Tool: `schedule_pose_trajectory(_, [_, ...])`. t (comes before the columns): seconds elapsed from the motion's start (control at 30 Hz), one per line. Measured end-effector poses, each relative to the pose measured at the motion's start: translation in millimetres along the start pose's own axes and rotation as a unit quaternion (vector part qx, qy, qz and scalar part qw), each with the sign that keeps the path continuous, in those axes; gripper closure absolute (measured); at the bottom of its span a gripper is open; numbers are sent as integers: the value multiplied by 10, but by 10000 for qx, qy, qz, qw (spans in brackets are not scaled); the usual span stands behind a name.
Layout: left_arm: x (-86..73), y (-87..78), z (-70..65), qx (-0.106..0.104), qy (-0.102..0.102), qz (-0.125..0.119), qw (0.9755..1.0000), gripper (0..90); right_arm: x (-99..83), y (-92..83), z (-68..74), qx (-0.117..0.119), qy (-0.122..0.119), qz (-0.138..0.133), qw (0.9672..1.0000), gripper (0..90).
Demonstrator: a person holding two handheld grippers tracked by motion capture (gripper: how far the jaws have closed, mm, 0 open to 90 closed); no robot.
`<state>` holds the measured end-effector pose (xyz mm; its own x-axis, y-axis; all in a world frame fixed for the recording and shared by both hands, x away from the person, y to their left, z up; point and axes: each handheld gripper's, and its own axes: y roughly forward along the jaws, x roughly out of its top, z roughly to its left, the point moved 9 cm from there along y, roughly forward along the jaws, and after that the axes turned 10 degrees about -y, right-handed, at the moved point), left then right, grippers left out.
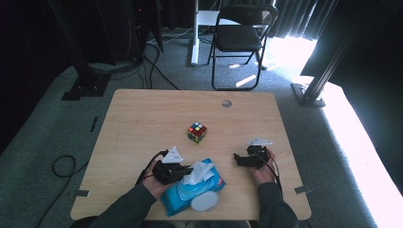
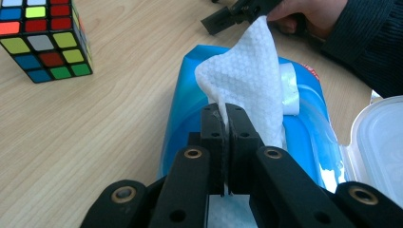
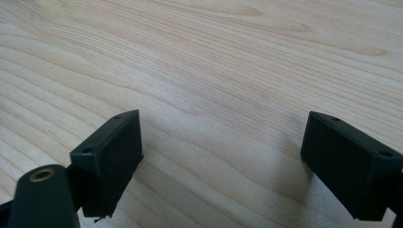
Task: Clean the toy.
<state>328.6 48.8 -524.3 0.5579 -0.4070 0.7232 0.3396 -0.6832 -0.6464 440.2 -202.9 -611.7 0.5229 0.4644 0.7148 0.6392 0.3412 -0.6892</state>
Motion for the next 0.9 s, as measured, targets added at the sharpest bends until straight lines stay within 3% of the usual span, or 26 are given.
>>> schedule_pose_trajectory(0.9, [97, -98, 104, 92, -80, -234, 9997, 878, 0, 0, 0, 1, -2, 1, 10000, 133])
